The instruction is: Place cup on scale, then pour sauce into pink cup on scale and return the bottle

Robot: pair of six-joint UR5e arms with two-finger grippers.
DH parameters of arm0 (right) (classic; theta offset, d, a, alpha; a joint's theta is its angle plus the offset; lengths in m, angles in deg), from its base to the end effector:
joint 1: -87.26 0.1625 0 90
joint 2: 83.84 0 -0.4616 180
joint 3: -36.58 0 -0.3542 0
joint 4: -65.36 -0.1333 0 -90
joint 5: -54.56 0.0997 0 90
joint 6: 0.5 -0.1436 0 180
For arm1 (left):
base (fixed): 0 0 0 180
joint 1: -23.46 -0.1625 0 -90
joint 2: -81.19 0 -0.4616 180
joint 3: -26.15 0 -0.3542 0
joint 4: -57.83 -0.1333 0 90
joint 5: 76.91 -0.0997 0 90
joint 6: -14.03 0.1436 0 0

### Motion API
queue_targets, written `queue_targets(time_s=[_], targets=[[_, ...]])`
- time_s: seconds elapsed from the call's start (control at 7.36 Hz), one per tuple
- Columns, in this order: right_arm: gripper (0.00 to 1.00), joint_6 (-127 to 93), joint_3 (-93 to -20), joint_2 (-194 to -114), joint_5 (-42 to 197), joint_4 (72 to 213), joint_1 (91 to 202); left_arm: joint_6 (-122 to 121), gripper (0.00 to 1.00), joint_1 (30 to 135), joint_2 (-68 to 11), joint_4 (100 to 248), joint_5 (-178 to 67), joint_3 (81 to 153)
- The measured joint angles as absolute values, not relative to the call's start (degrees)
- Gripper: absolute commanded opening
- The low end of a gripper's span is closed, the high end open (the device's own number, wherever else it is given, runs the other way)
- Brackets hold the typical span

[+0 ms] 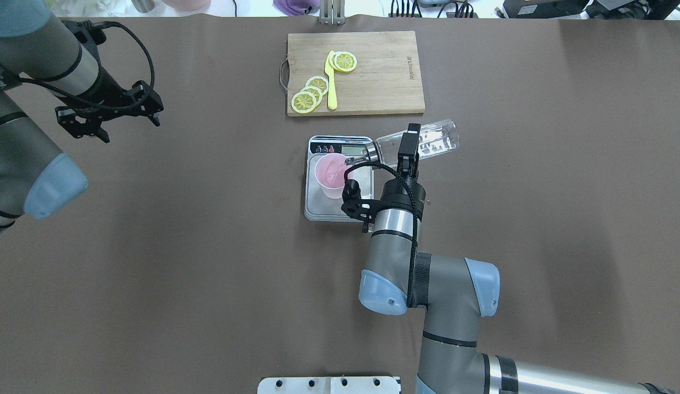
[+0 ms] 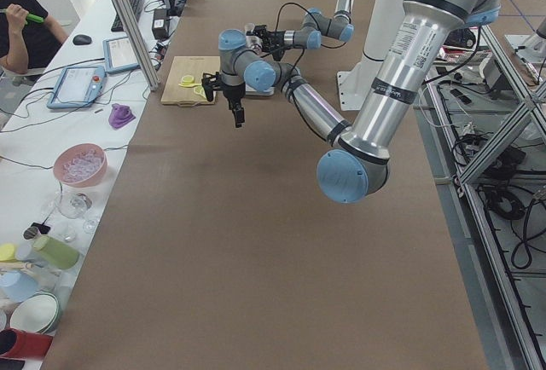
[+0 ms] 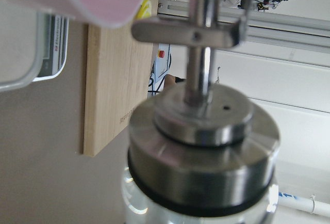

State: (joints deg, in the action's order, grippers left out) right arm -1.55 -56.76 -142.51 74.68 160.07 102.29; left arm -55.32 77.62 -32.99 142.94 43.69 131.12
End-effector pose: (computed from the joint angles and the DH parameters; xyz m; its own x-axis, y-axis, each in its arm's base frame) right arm -0.5509 -0.4255 0.3483 0.5573 -0.2065 -0.8042 0.8267 0.2285 0.5142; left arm 0.3117 -0.5344 0.4060 0.6397 -0.3673 -0.6752 0.3253 0.9253 -0.1952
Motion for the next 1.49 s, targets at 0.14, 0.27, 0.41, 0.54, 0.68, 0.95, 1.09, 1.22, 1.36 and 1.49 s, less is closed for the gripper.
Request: queue_targets(time_s=[0.14,0.27,0.41,0.54,0.68,0.95,1.09,1.22,1.36,1.49], targets=[[0.00,-1.3,-56.8,-142.4,74.6,159.9,102.3,-55.3,0.99,77.7,-33.0,142.9,43.7,131.1],[0.00,-2.9,-57.0,-142.4,75.1,159.0,102.3,-55.3,0.99,77.7,-33.0,142.9,43.7,131.2],[0.00,-6.0,-57.1,-142.4,76.6,157.2,102.3,-55.3,0.99,77.7,-33.0,142.9,43.7,131.2],[0.00,-8.8,-57.1,-142.4,78.6,155.0,102.3,-55.3,0.99,77.7,-33.0,142.9,43.7,131.3],[0.00,-11.0,-57.2,-142.5,80.1,152.9,102.4,-55.3,0.99,77.7,-33.0,142.9,43.7,131.3],[0.00,-13.6,-57.7,-142.7,82.7,148.6,102.8,-55.4,0.99,77.7,-33.0,142.9,43.7,131.4],[0.00,-14.1,-58.3,-143.1,84.0,145.7,103.3,-55.4,0.99,77.7,-33.0,142.9,43.7,131.5],[0.00,-16.3,-58.8,-143.9,85.0,142.7,103.9,-55.4,0.99,77.7,-33.1,142.9,43.7,131.5],[0.00,-19.8,-59.4,-145.2,86.3,140.1,104.5,-55.4,0.99,77.7,-33.1,142.9,43.7,131.5],[0.00,-22.1,-60.7,-146.6,87.8,138.5,105.2,-55.4,0.99,77.7,-33.2,142.9,43.7,131.6]])
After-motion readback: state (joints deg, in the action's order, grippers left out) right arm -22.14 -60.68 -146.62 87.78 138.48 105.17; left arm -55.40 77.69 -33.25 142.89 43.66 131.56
